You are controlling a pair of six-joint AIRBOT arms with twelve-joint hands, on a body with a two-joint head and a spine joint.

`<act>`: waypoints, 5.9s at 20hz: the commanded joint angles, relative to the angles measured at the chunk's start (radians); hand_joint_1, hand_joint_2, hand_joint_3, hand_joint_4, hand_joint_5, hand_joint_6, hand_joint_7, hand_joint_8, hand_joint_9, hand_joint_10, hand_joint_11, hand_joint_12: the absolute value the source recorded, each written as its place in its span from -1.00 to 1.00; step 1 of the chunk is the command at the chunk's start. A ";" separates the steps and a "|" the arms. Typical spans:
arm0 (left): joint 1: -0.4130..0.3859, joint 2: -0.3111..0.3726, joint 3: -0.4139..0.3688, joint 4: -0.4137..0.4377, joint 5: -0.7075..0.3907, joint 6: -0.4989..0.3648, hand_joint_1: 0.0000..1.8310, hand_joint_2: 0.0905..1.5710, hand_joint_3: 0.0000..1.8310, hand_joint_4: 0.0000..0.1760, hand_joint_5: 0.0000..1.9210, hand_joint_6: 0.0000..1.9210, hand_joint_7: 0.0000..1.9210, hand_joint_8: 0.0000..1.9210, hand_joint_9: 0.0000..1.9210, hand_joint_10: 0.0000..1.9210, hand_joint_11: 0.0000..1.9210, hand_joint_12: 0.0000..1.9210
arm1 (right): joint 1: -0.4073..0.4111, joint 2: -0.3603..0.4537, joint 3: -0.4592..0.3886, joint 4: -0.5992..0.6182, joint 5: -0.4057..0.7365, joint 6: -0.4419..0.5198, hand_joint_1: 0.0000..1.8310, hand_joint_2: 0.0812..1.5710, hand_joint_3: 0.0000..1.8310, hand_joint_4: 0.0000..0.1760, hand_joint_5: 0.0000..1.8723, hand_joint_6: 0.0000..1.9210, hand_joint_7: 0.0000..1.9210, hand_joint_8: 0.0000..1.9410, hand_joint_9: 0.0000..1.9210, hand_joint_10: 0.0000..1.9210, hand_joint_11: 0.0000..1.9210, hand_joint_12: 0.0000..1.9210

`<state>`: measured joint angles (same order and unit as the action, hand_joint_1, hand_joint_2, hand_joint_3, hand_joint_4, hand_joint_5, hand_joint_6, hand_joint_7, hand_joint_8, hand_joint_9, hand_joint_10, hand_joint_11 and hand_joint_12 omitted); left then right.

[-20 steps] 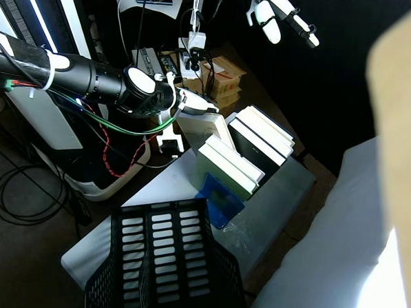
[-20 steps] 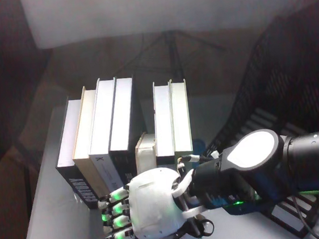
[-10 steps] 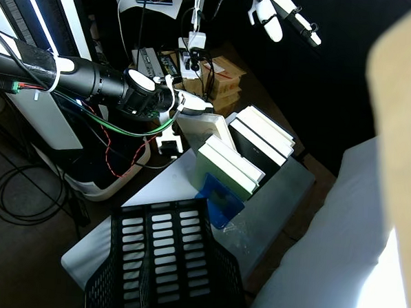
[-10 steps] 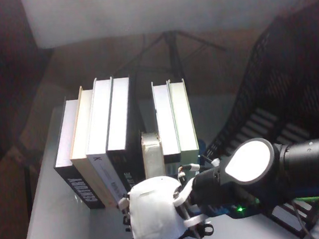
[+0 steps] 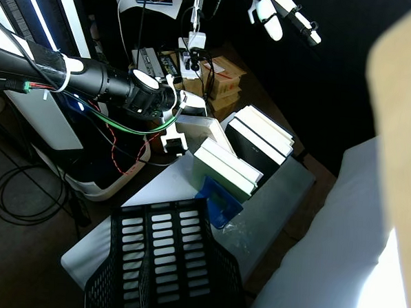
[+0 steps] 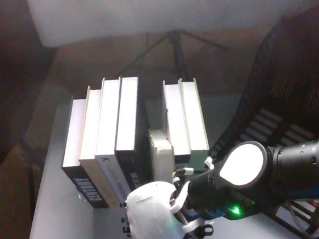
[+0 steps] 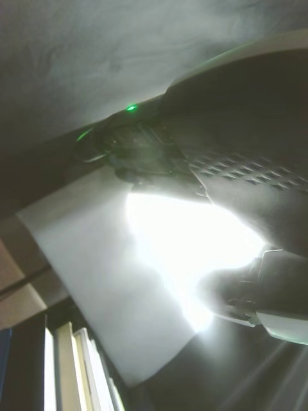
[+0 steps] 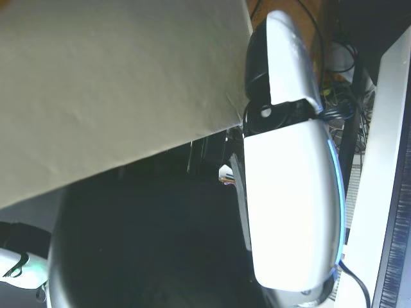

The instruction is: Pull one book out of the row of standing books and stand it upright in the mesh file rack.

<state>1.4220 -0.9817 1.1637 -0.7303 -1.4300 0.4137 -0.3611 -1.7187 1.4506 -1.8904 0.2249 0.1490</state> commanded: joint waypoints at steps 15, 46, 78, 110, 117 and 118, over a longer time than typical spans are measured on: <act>-0.002 0.011 0.006 -0.028 -0.137 -0.007 -0.80 0.77 -1.00 -0.46 -0.94 -1.00 -1.00 -1.00 -1.00 -1.00 -1.00 -0.87 | -0.014 0.017 0.011 -0.064 -0.046 0.116 0.35 0.45 -1.00 -1.00 -0.08 0.16 -0.04 0.28 0.14 0.63 0.00 1.00; -0.002 0.006 0.007 -0.033 -0.138 -0.006 -0.79 0.77 -1.00 -0.46 -0.94 -1.00 -1.00 -1.00 -1.00 -1.00 -1.00 -0.86 | -0.014 0.017 0.017 -0.057 -0.046 0.116 0.27 0.40 -1.00 -1.00 0.05 0.03 0.25 0.63 0.32 0.86 0.25 1.00; -0.002 0.010 -0.004 -0.039 -0.147 -0.004 -0.81 0.75 -1.00 -0.28 -0.94 -1.00 -1.00 -1.00 -1.00 -1.00 -1.00 -0.50 | 0.000 0.065 -0.047 -0.070 -0.020 0.116 -0.12 0.02 -1.00 -1.00 -1.00 -1.00 -1.00 -1.00 -1.00 -1.00 -1.00 -1.00; -0.002 0.009 -0.003 -0.038 -0.148 -0.006 -0.81 0.77 -1.00 -0.44 -0.93 -1.00 -0.99 -1.00 -1.00 -1.00 -1.00 -0.31 | -0.020 0.019 0.010 -0.094 -0.055 0.132 0.20 0.51 -0.98 -1.00 -0.76 -1.00 -0.75 -1.00 -0.84 -0.98 -1.00 -0.63; -0.001 0.009 -0.005 -0.038 -0.150 -0.006 -0.82 0.77 -1.00 -0.36 -0.95 -1.00 -1.00 -1.00 -1.00 -1.00 -1.00 -0.64 | -0.013 0.034 0.008 -0.106 -0.052 0.133 0.08 0.45 -1.00 -1.00 -0.57 -0.92 -0.62 -0.98 -0.68 -0.92 -1.00 0.10; -0.001 0.010 -0.005 -0.039 -0.150 -0.006 -0.81 0.77 -1.00 -0.39 -0.95 -1.00 -1.00 -1.00 -1.00 -1.00 -1.00 -0.62 | -0.012 0.036 0.008 -0.109 -0.052 0.133 0.06 0.50 -0.98 -1.00 -0.65 -0.95 -0.71 -1.00 -0.75 -0.95 -1.00 0.05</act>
<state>1.4220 -0.9817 1.1568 -0.7448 -1.4513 0.4141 -0.3653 -1.6978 1.4525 -2.0041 0.2012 0.2687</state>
